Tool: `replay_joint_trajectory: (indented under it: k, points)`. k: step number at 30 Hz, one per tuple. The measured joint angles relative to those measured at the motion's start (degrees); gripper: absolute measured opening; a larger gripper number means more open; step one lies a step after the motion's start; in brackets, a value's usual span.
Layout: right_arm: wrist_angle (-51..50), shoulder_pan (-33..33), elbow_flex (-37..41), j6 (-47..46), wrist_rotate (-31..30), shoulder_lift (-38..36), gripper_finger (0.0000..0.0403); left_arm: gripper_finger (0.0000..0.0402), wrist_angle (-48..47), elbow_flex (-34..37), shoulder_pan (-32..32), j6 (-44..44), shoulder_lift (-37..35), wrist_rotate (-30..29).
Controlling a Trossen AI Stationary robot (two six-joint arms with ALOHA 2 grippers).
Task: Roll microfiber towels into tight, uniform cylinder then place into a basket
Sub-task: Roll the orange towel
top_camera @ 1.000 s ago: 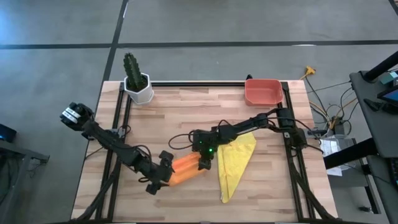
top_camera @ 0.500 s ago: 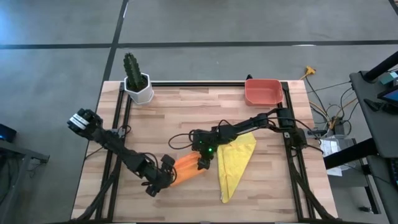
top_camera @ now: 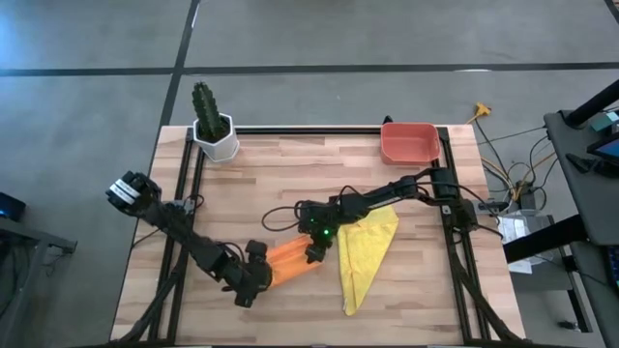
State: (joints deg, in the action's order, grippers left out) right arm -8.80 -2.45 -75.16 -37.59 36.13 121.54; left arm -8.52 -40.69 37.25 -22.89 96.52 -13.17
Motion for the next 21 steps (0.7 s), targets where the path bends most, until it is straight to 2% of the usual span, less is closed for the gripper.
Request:
replay_joint_trajectory:
  k: [6,9,16,21]
  points:
    - [0.00,0.06,0.00,-2.31,0.06,0.00,0.0126,0.0220,0.41,0.09,0.62,-6.51,0.10,-2.09]
    - [0.00,0.22,-0.02,-2.53,0.10,0.00,0.0120,0.0188,0.33,0.13,0.68,-6.80,0.10,-2.38]
    - [-0.02,0.99,-0.02,-2.66,3.24,-0.34,0.0118,0.0115,0.39,0.15,0.70,-11.40,-0.52,-1.47]
    - [-0.33,1.62,-0.02,-1.56,3.18,-2.18,0.0113,0.0060,0.08,0.18,0.77,-13.11,-2.14,-0.83]
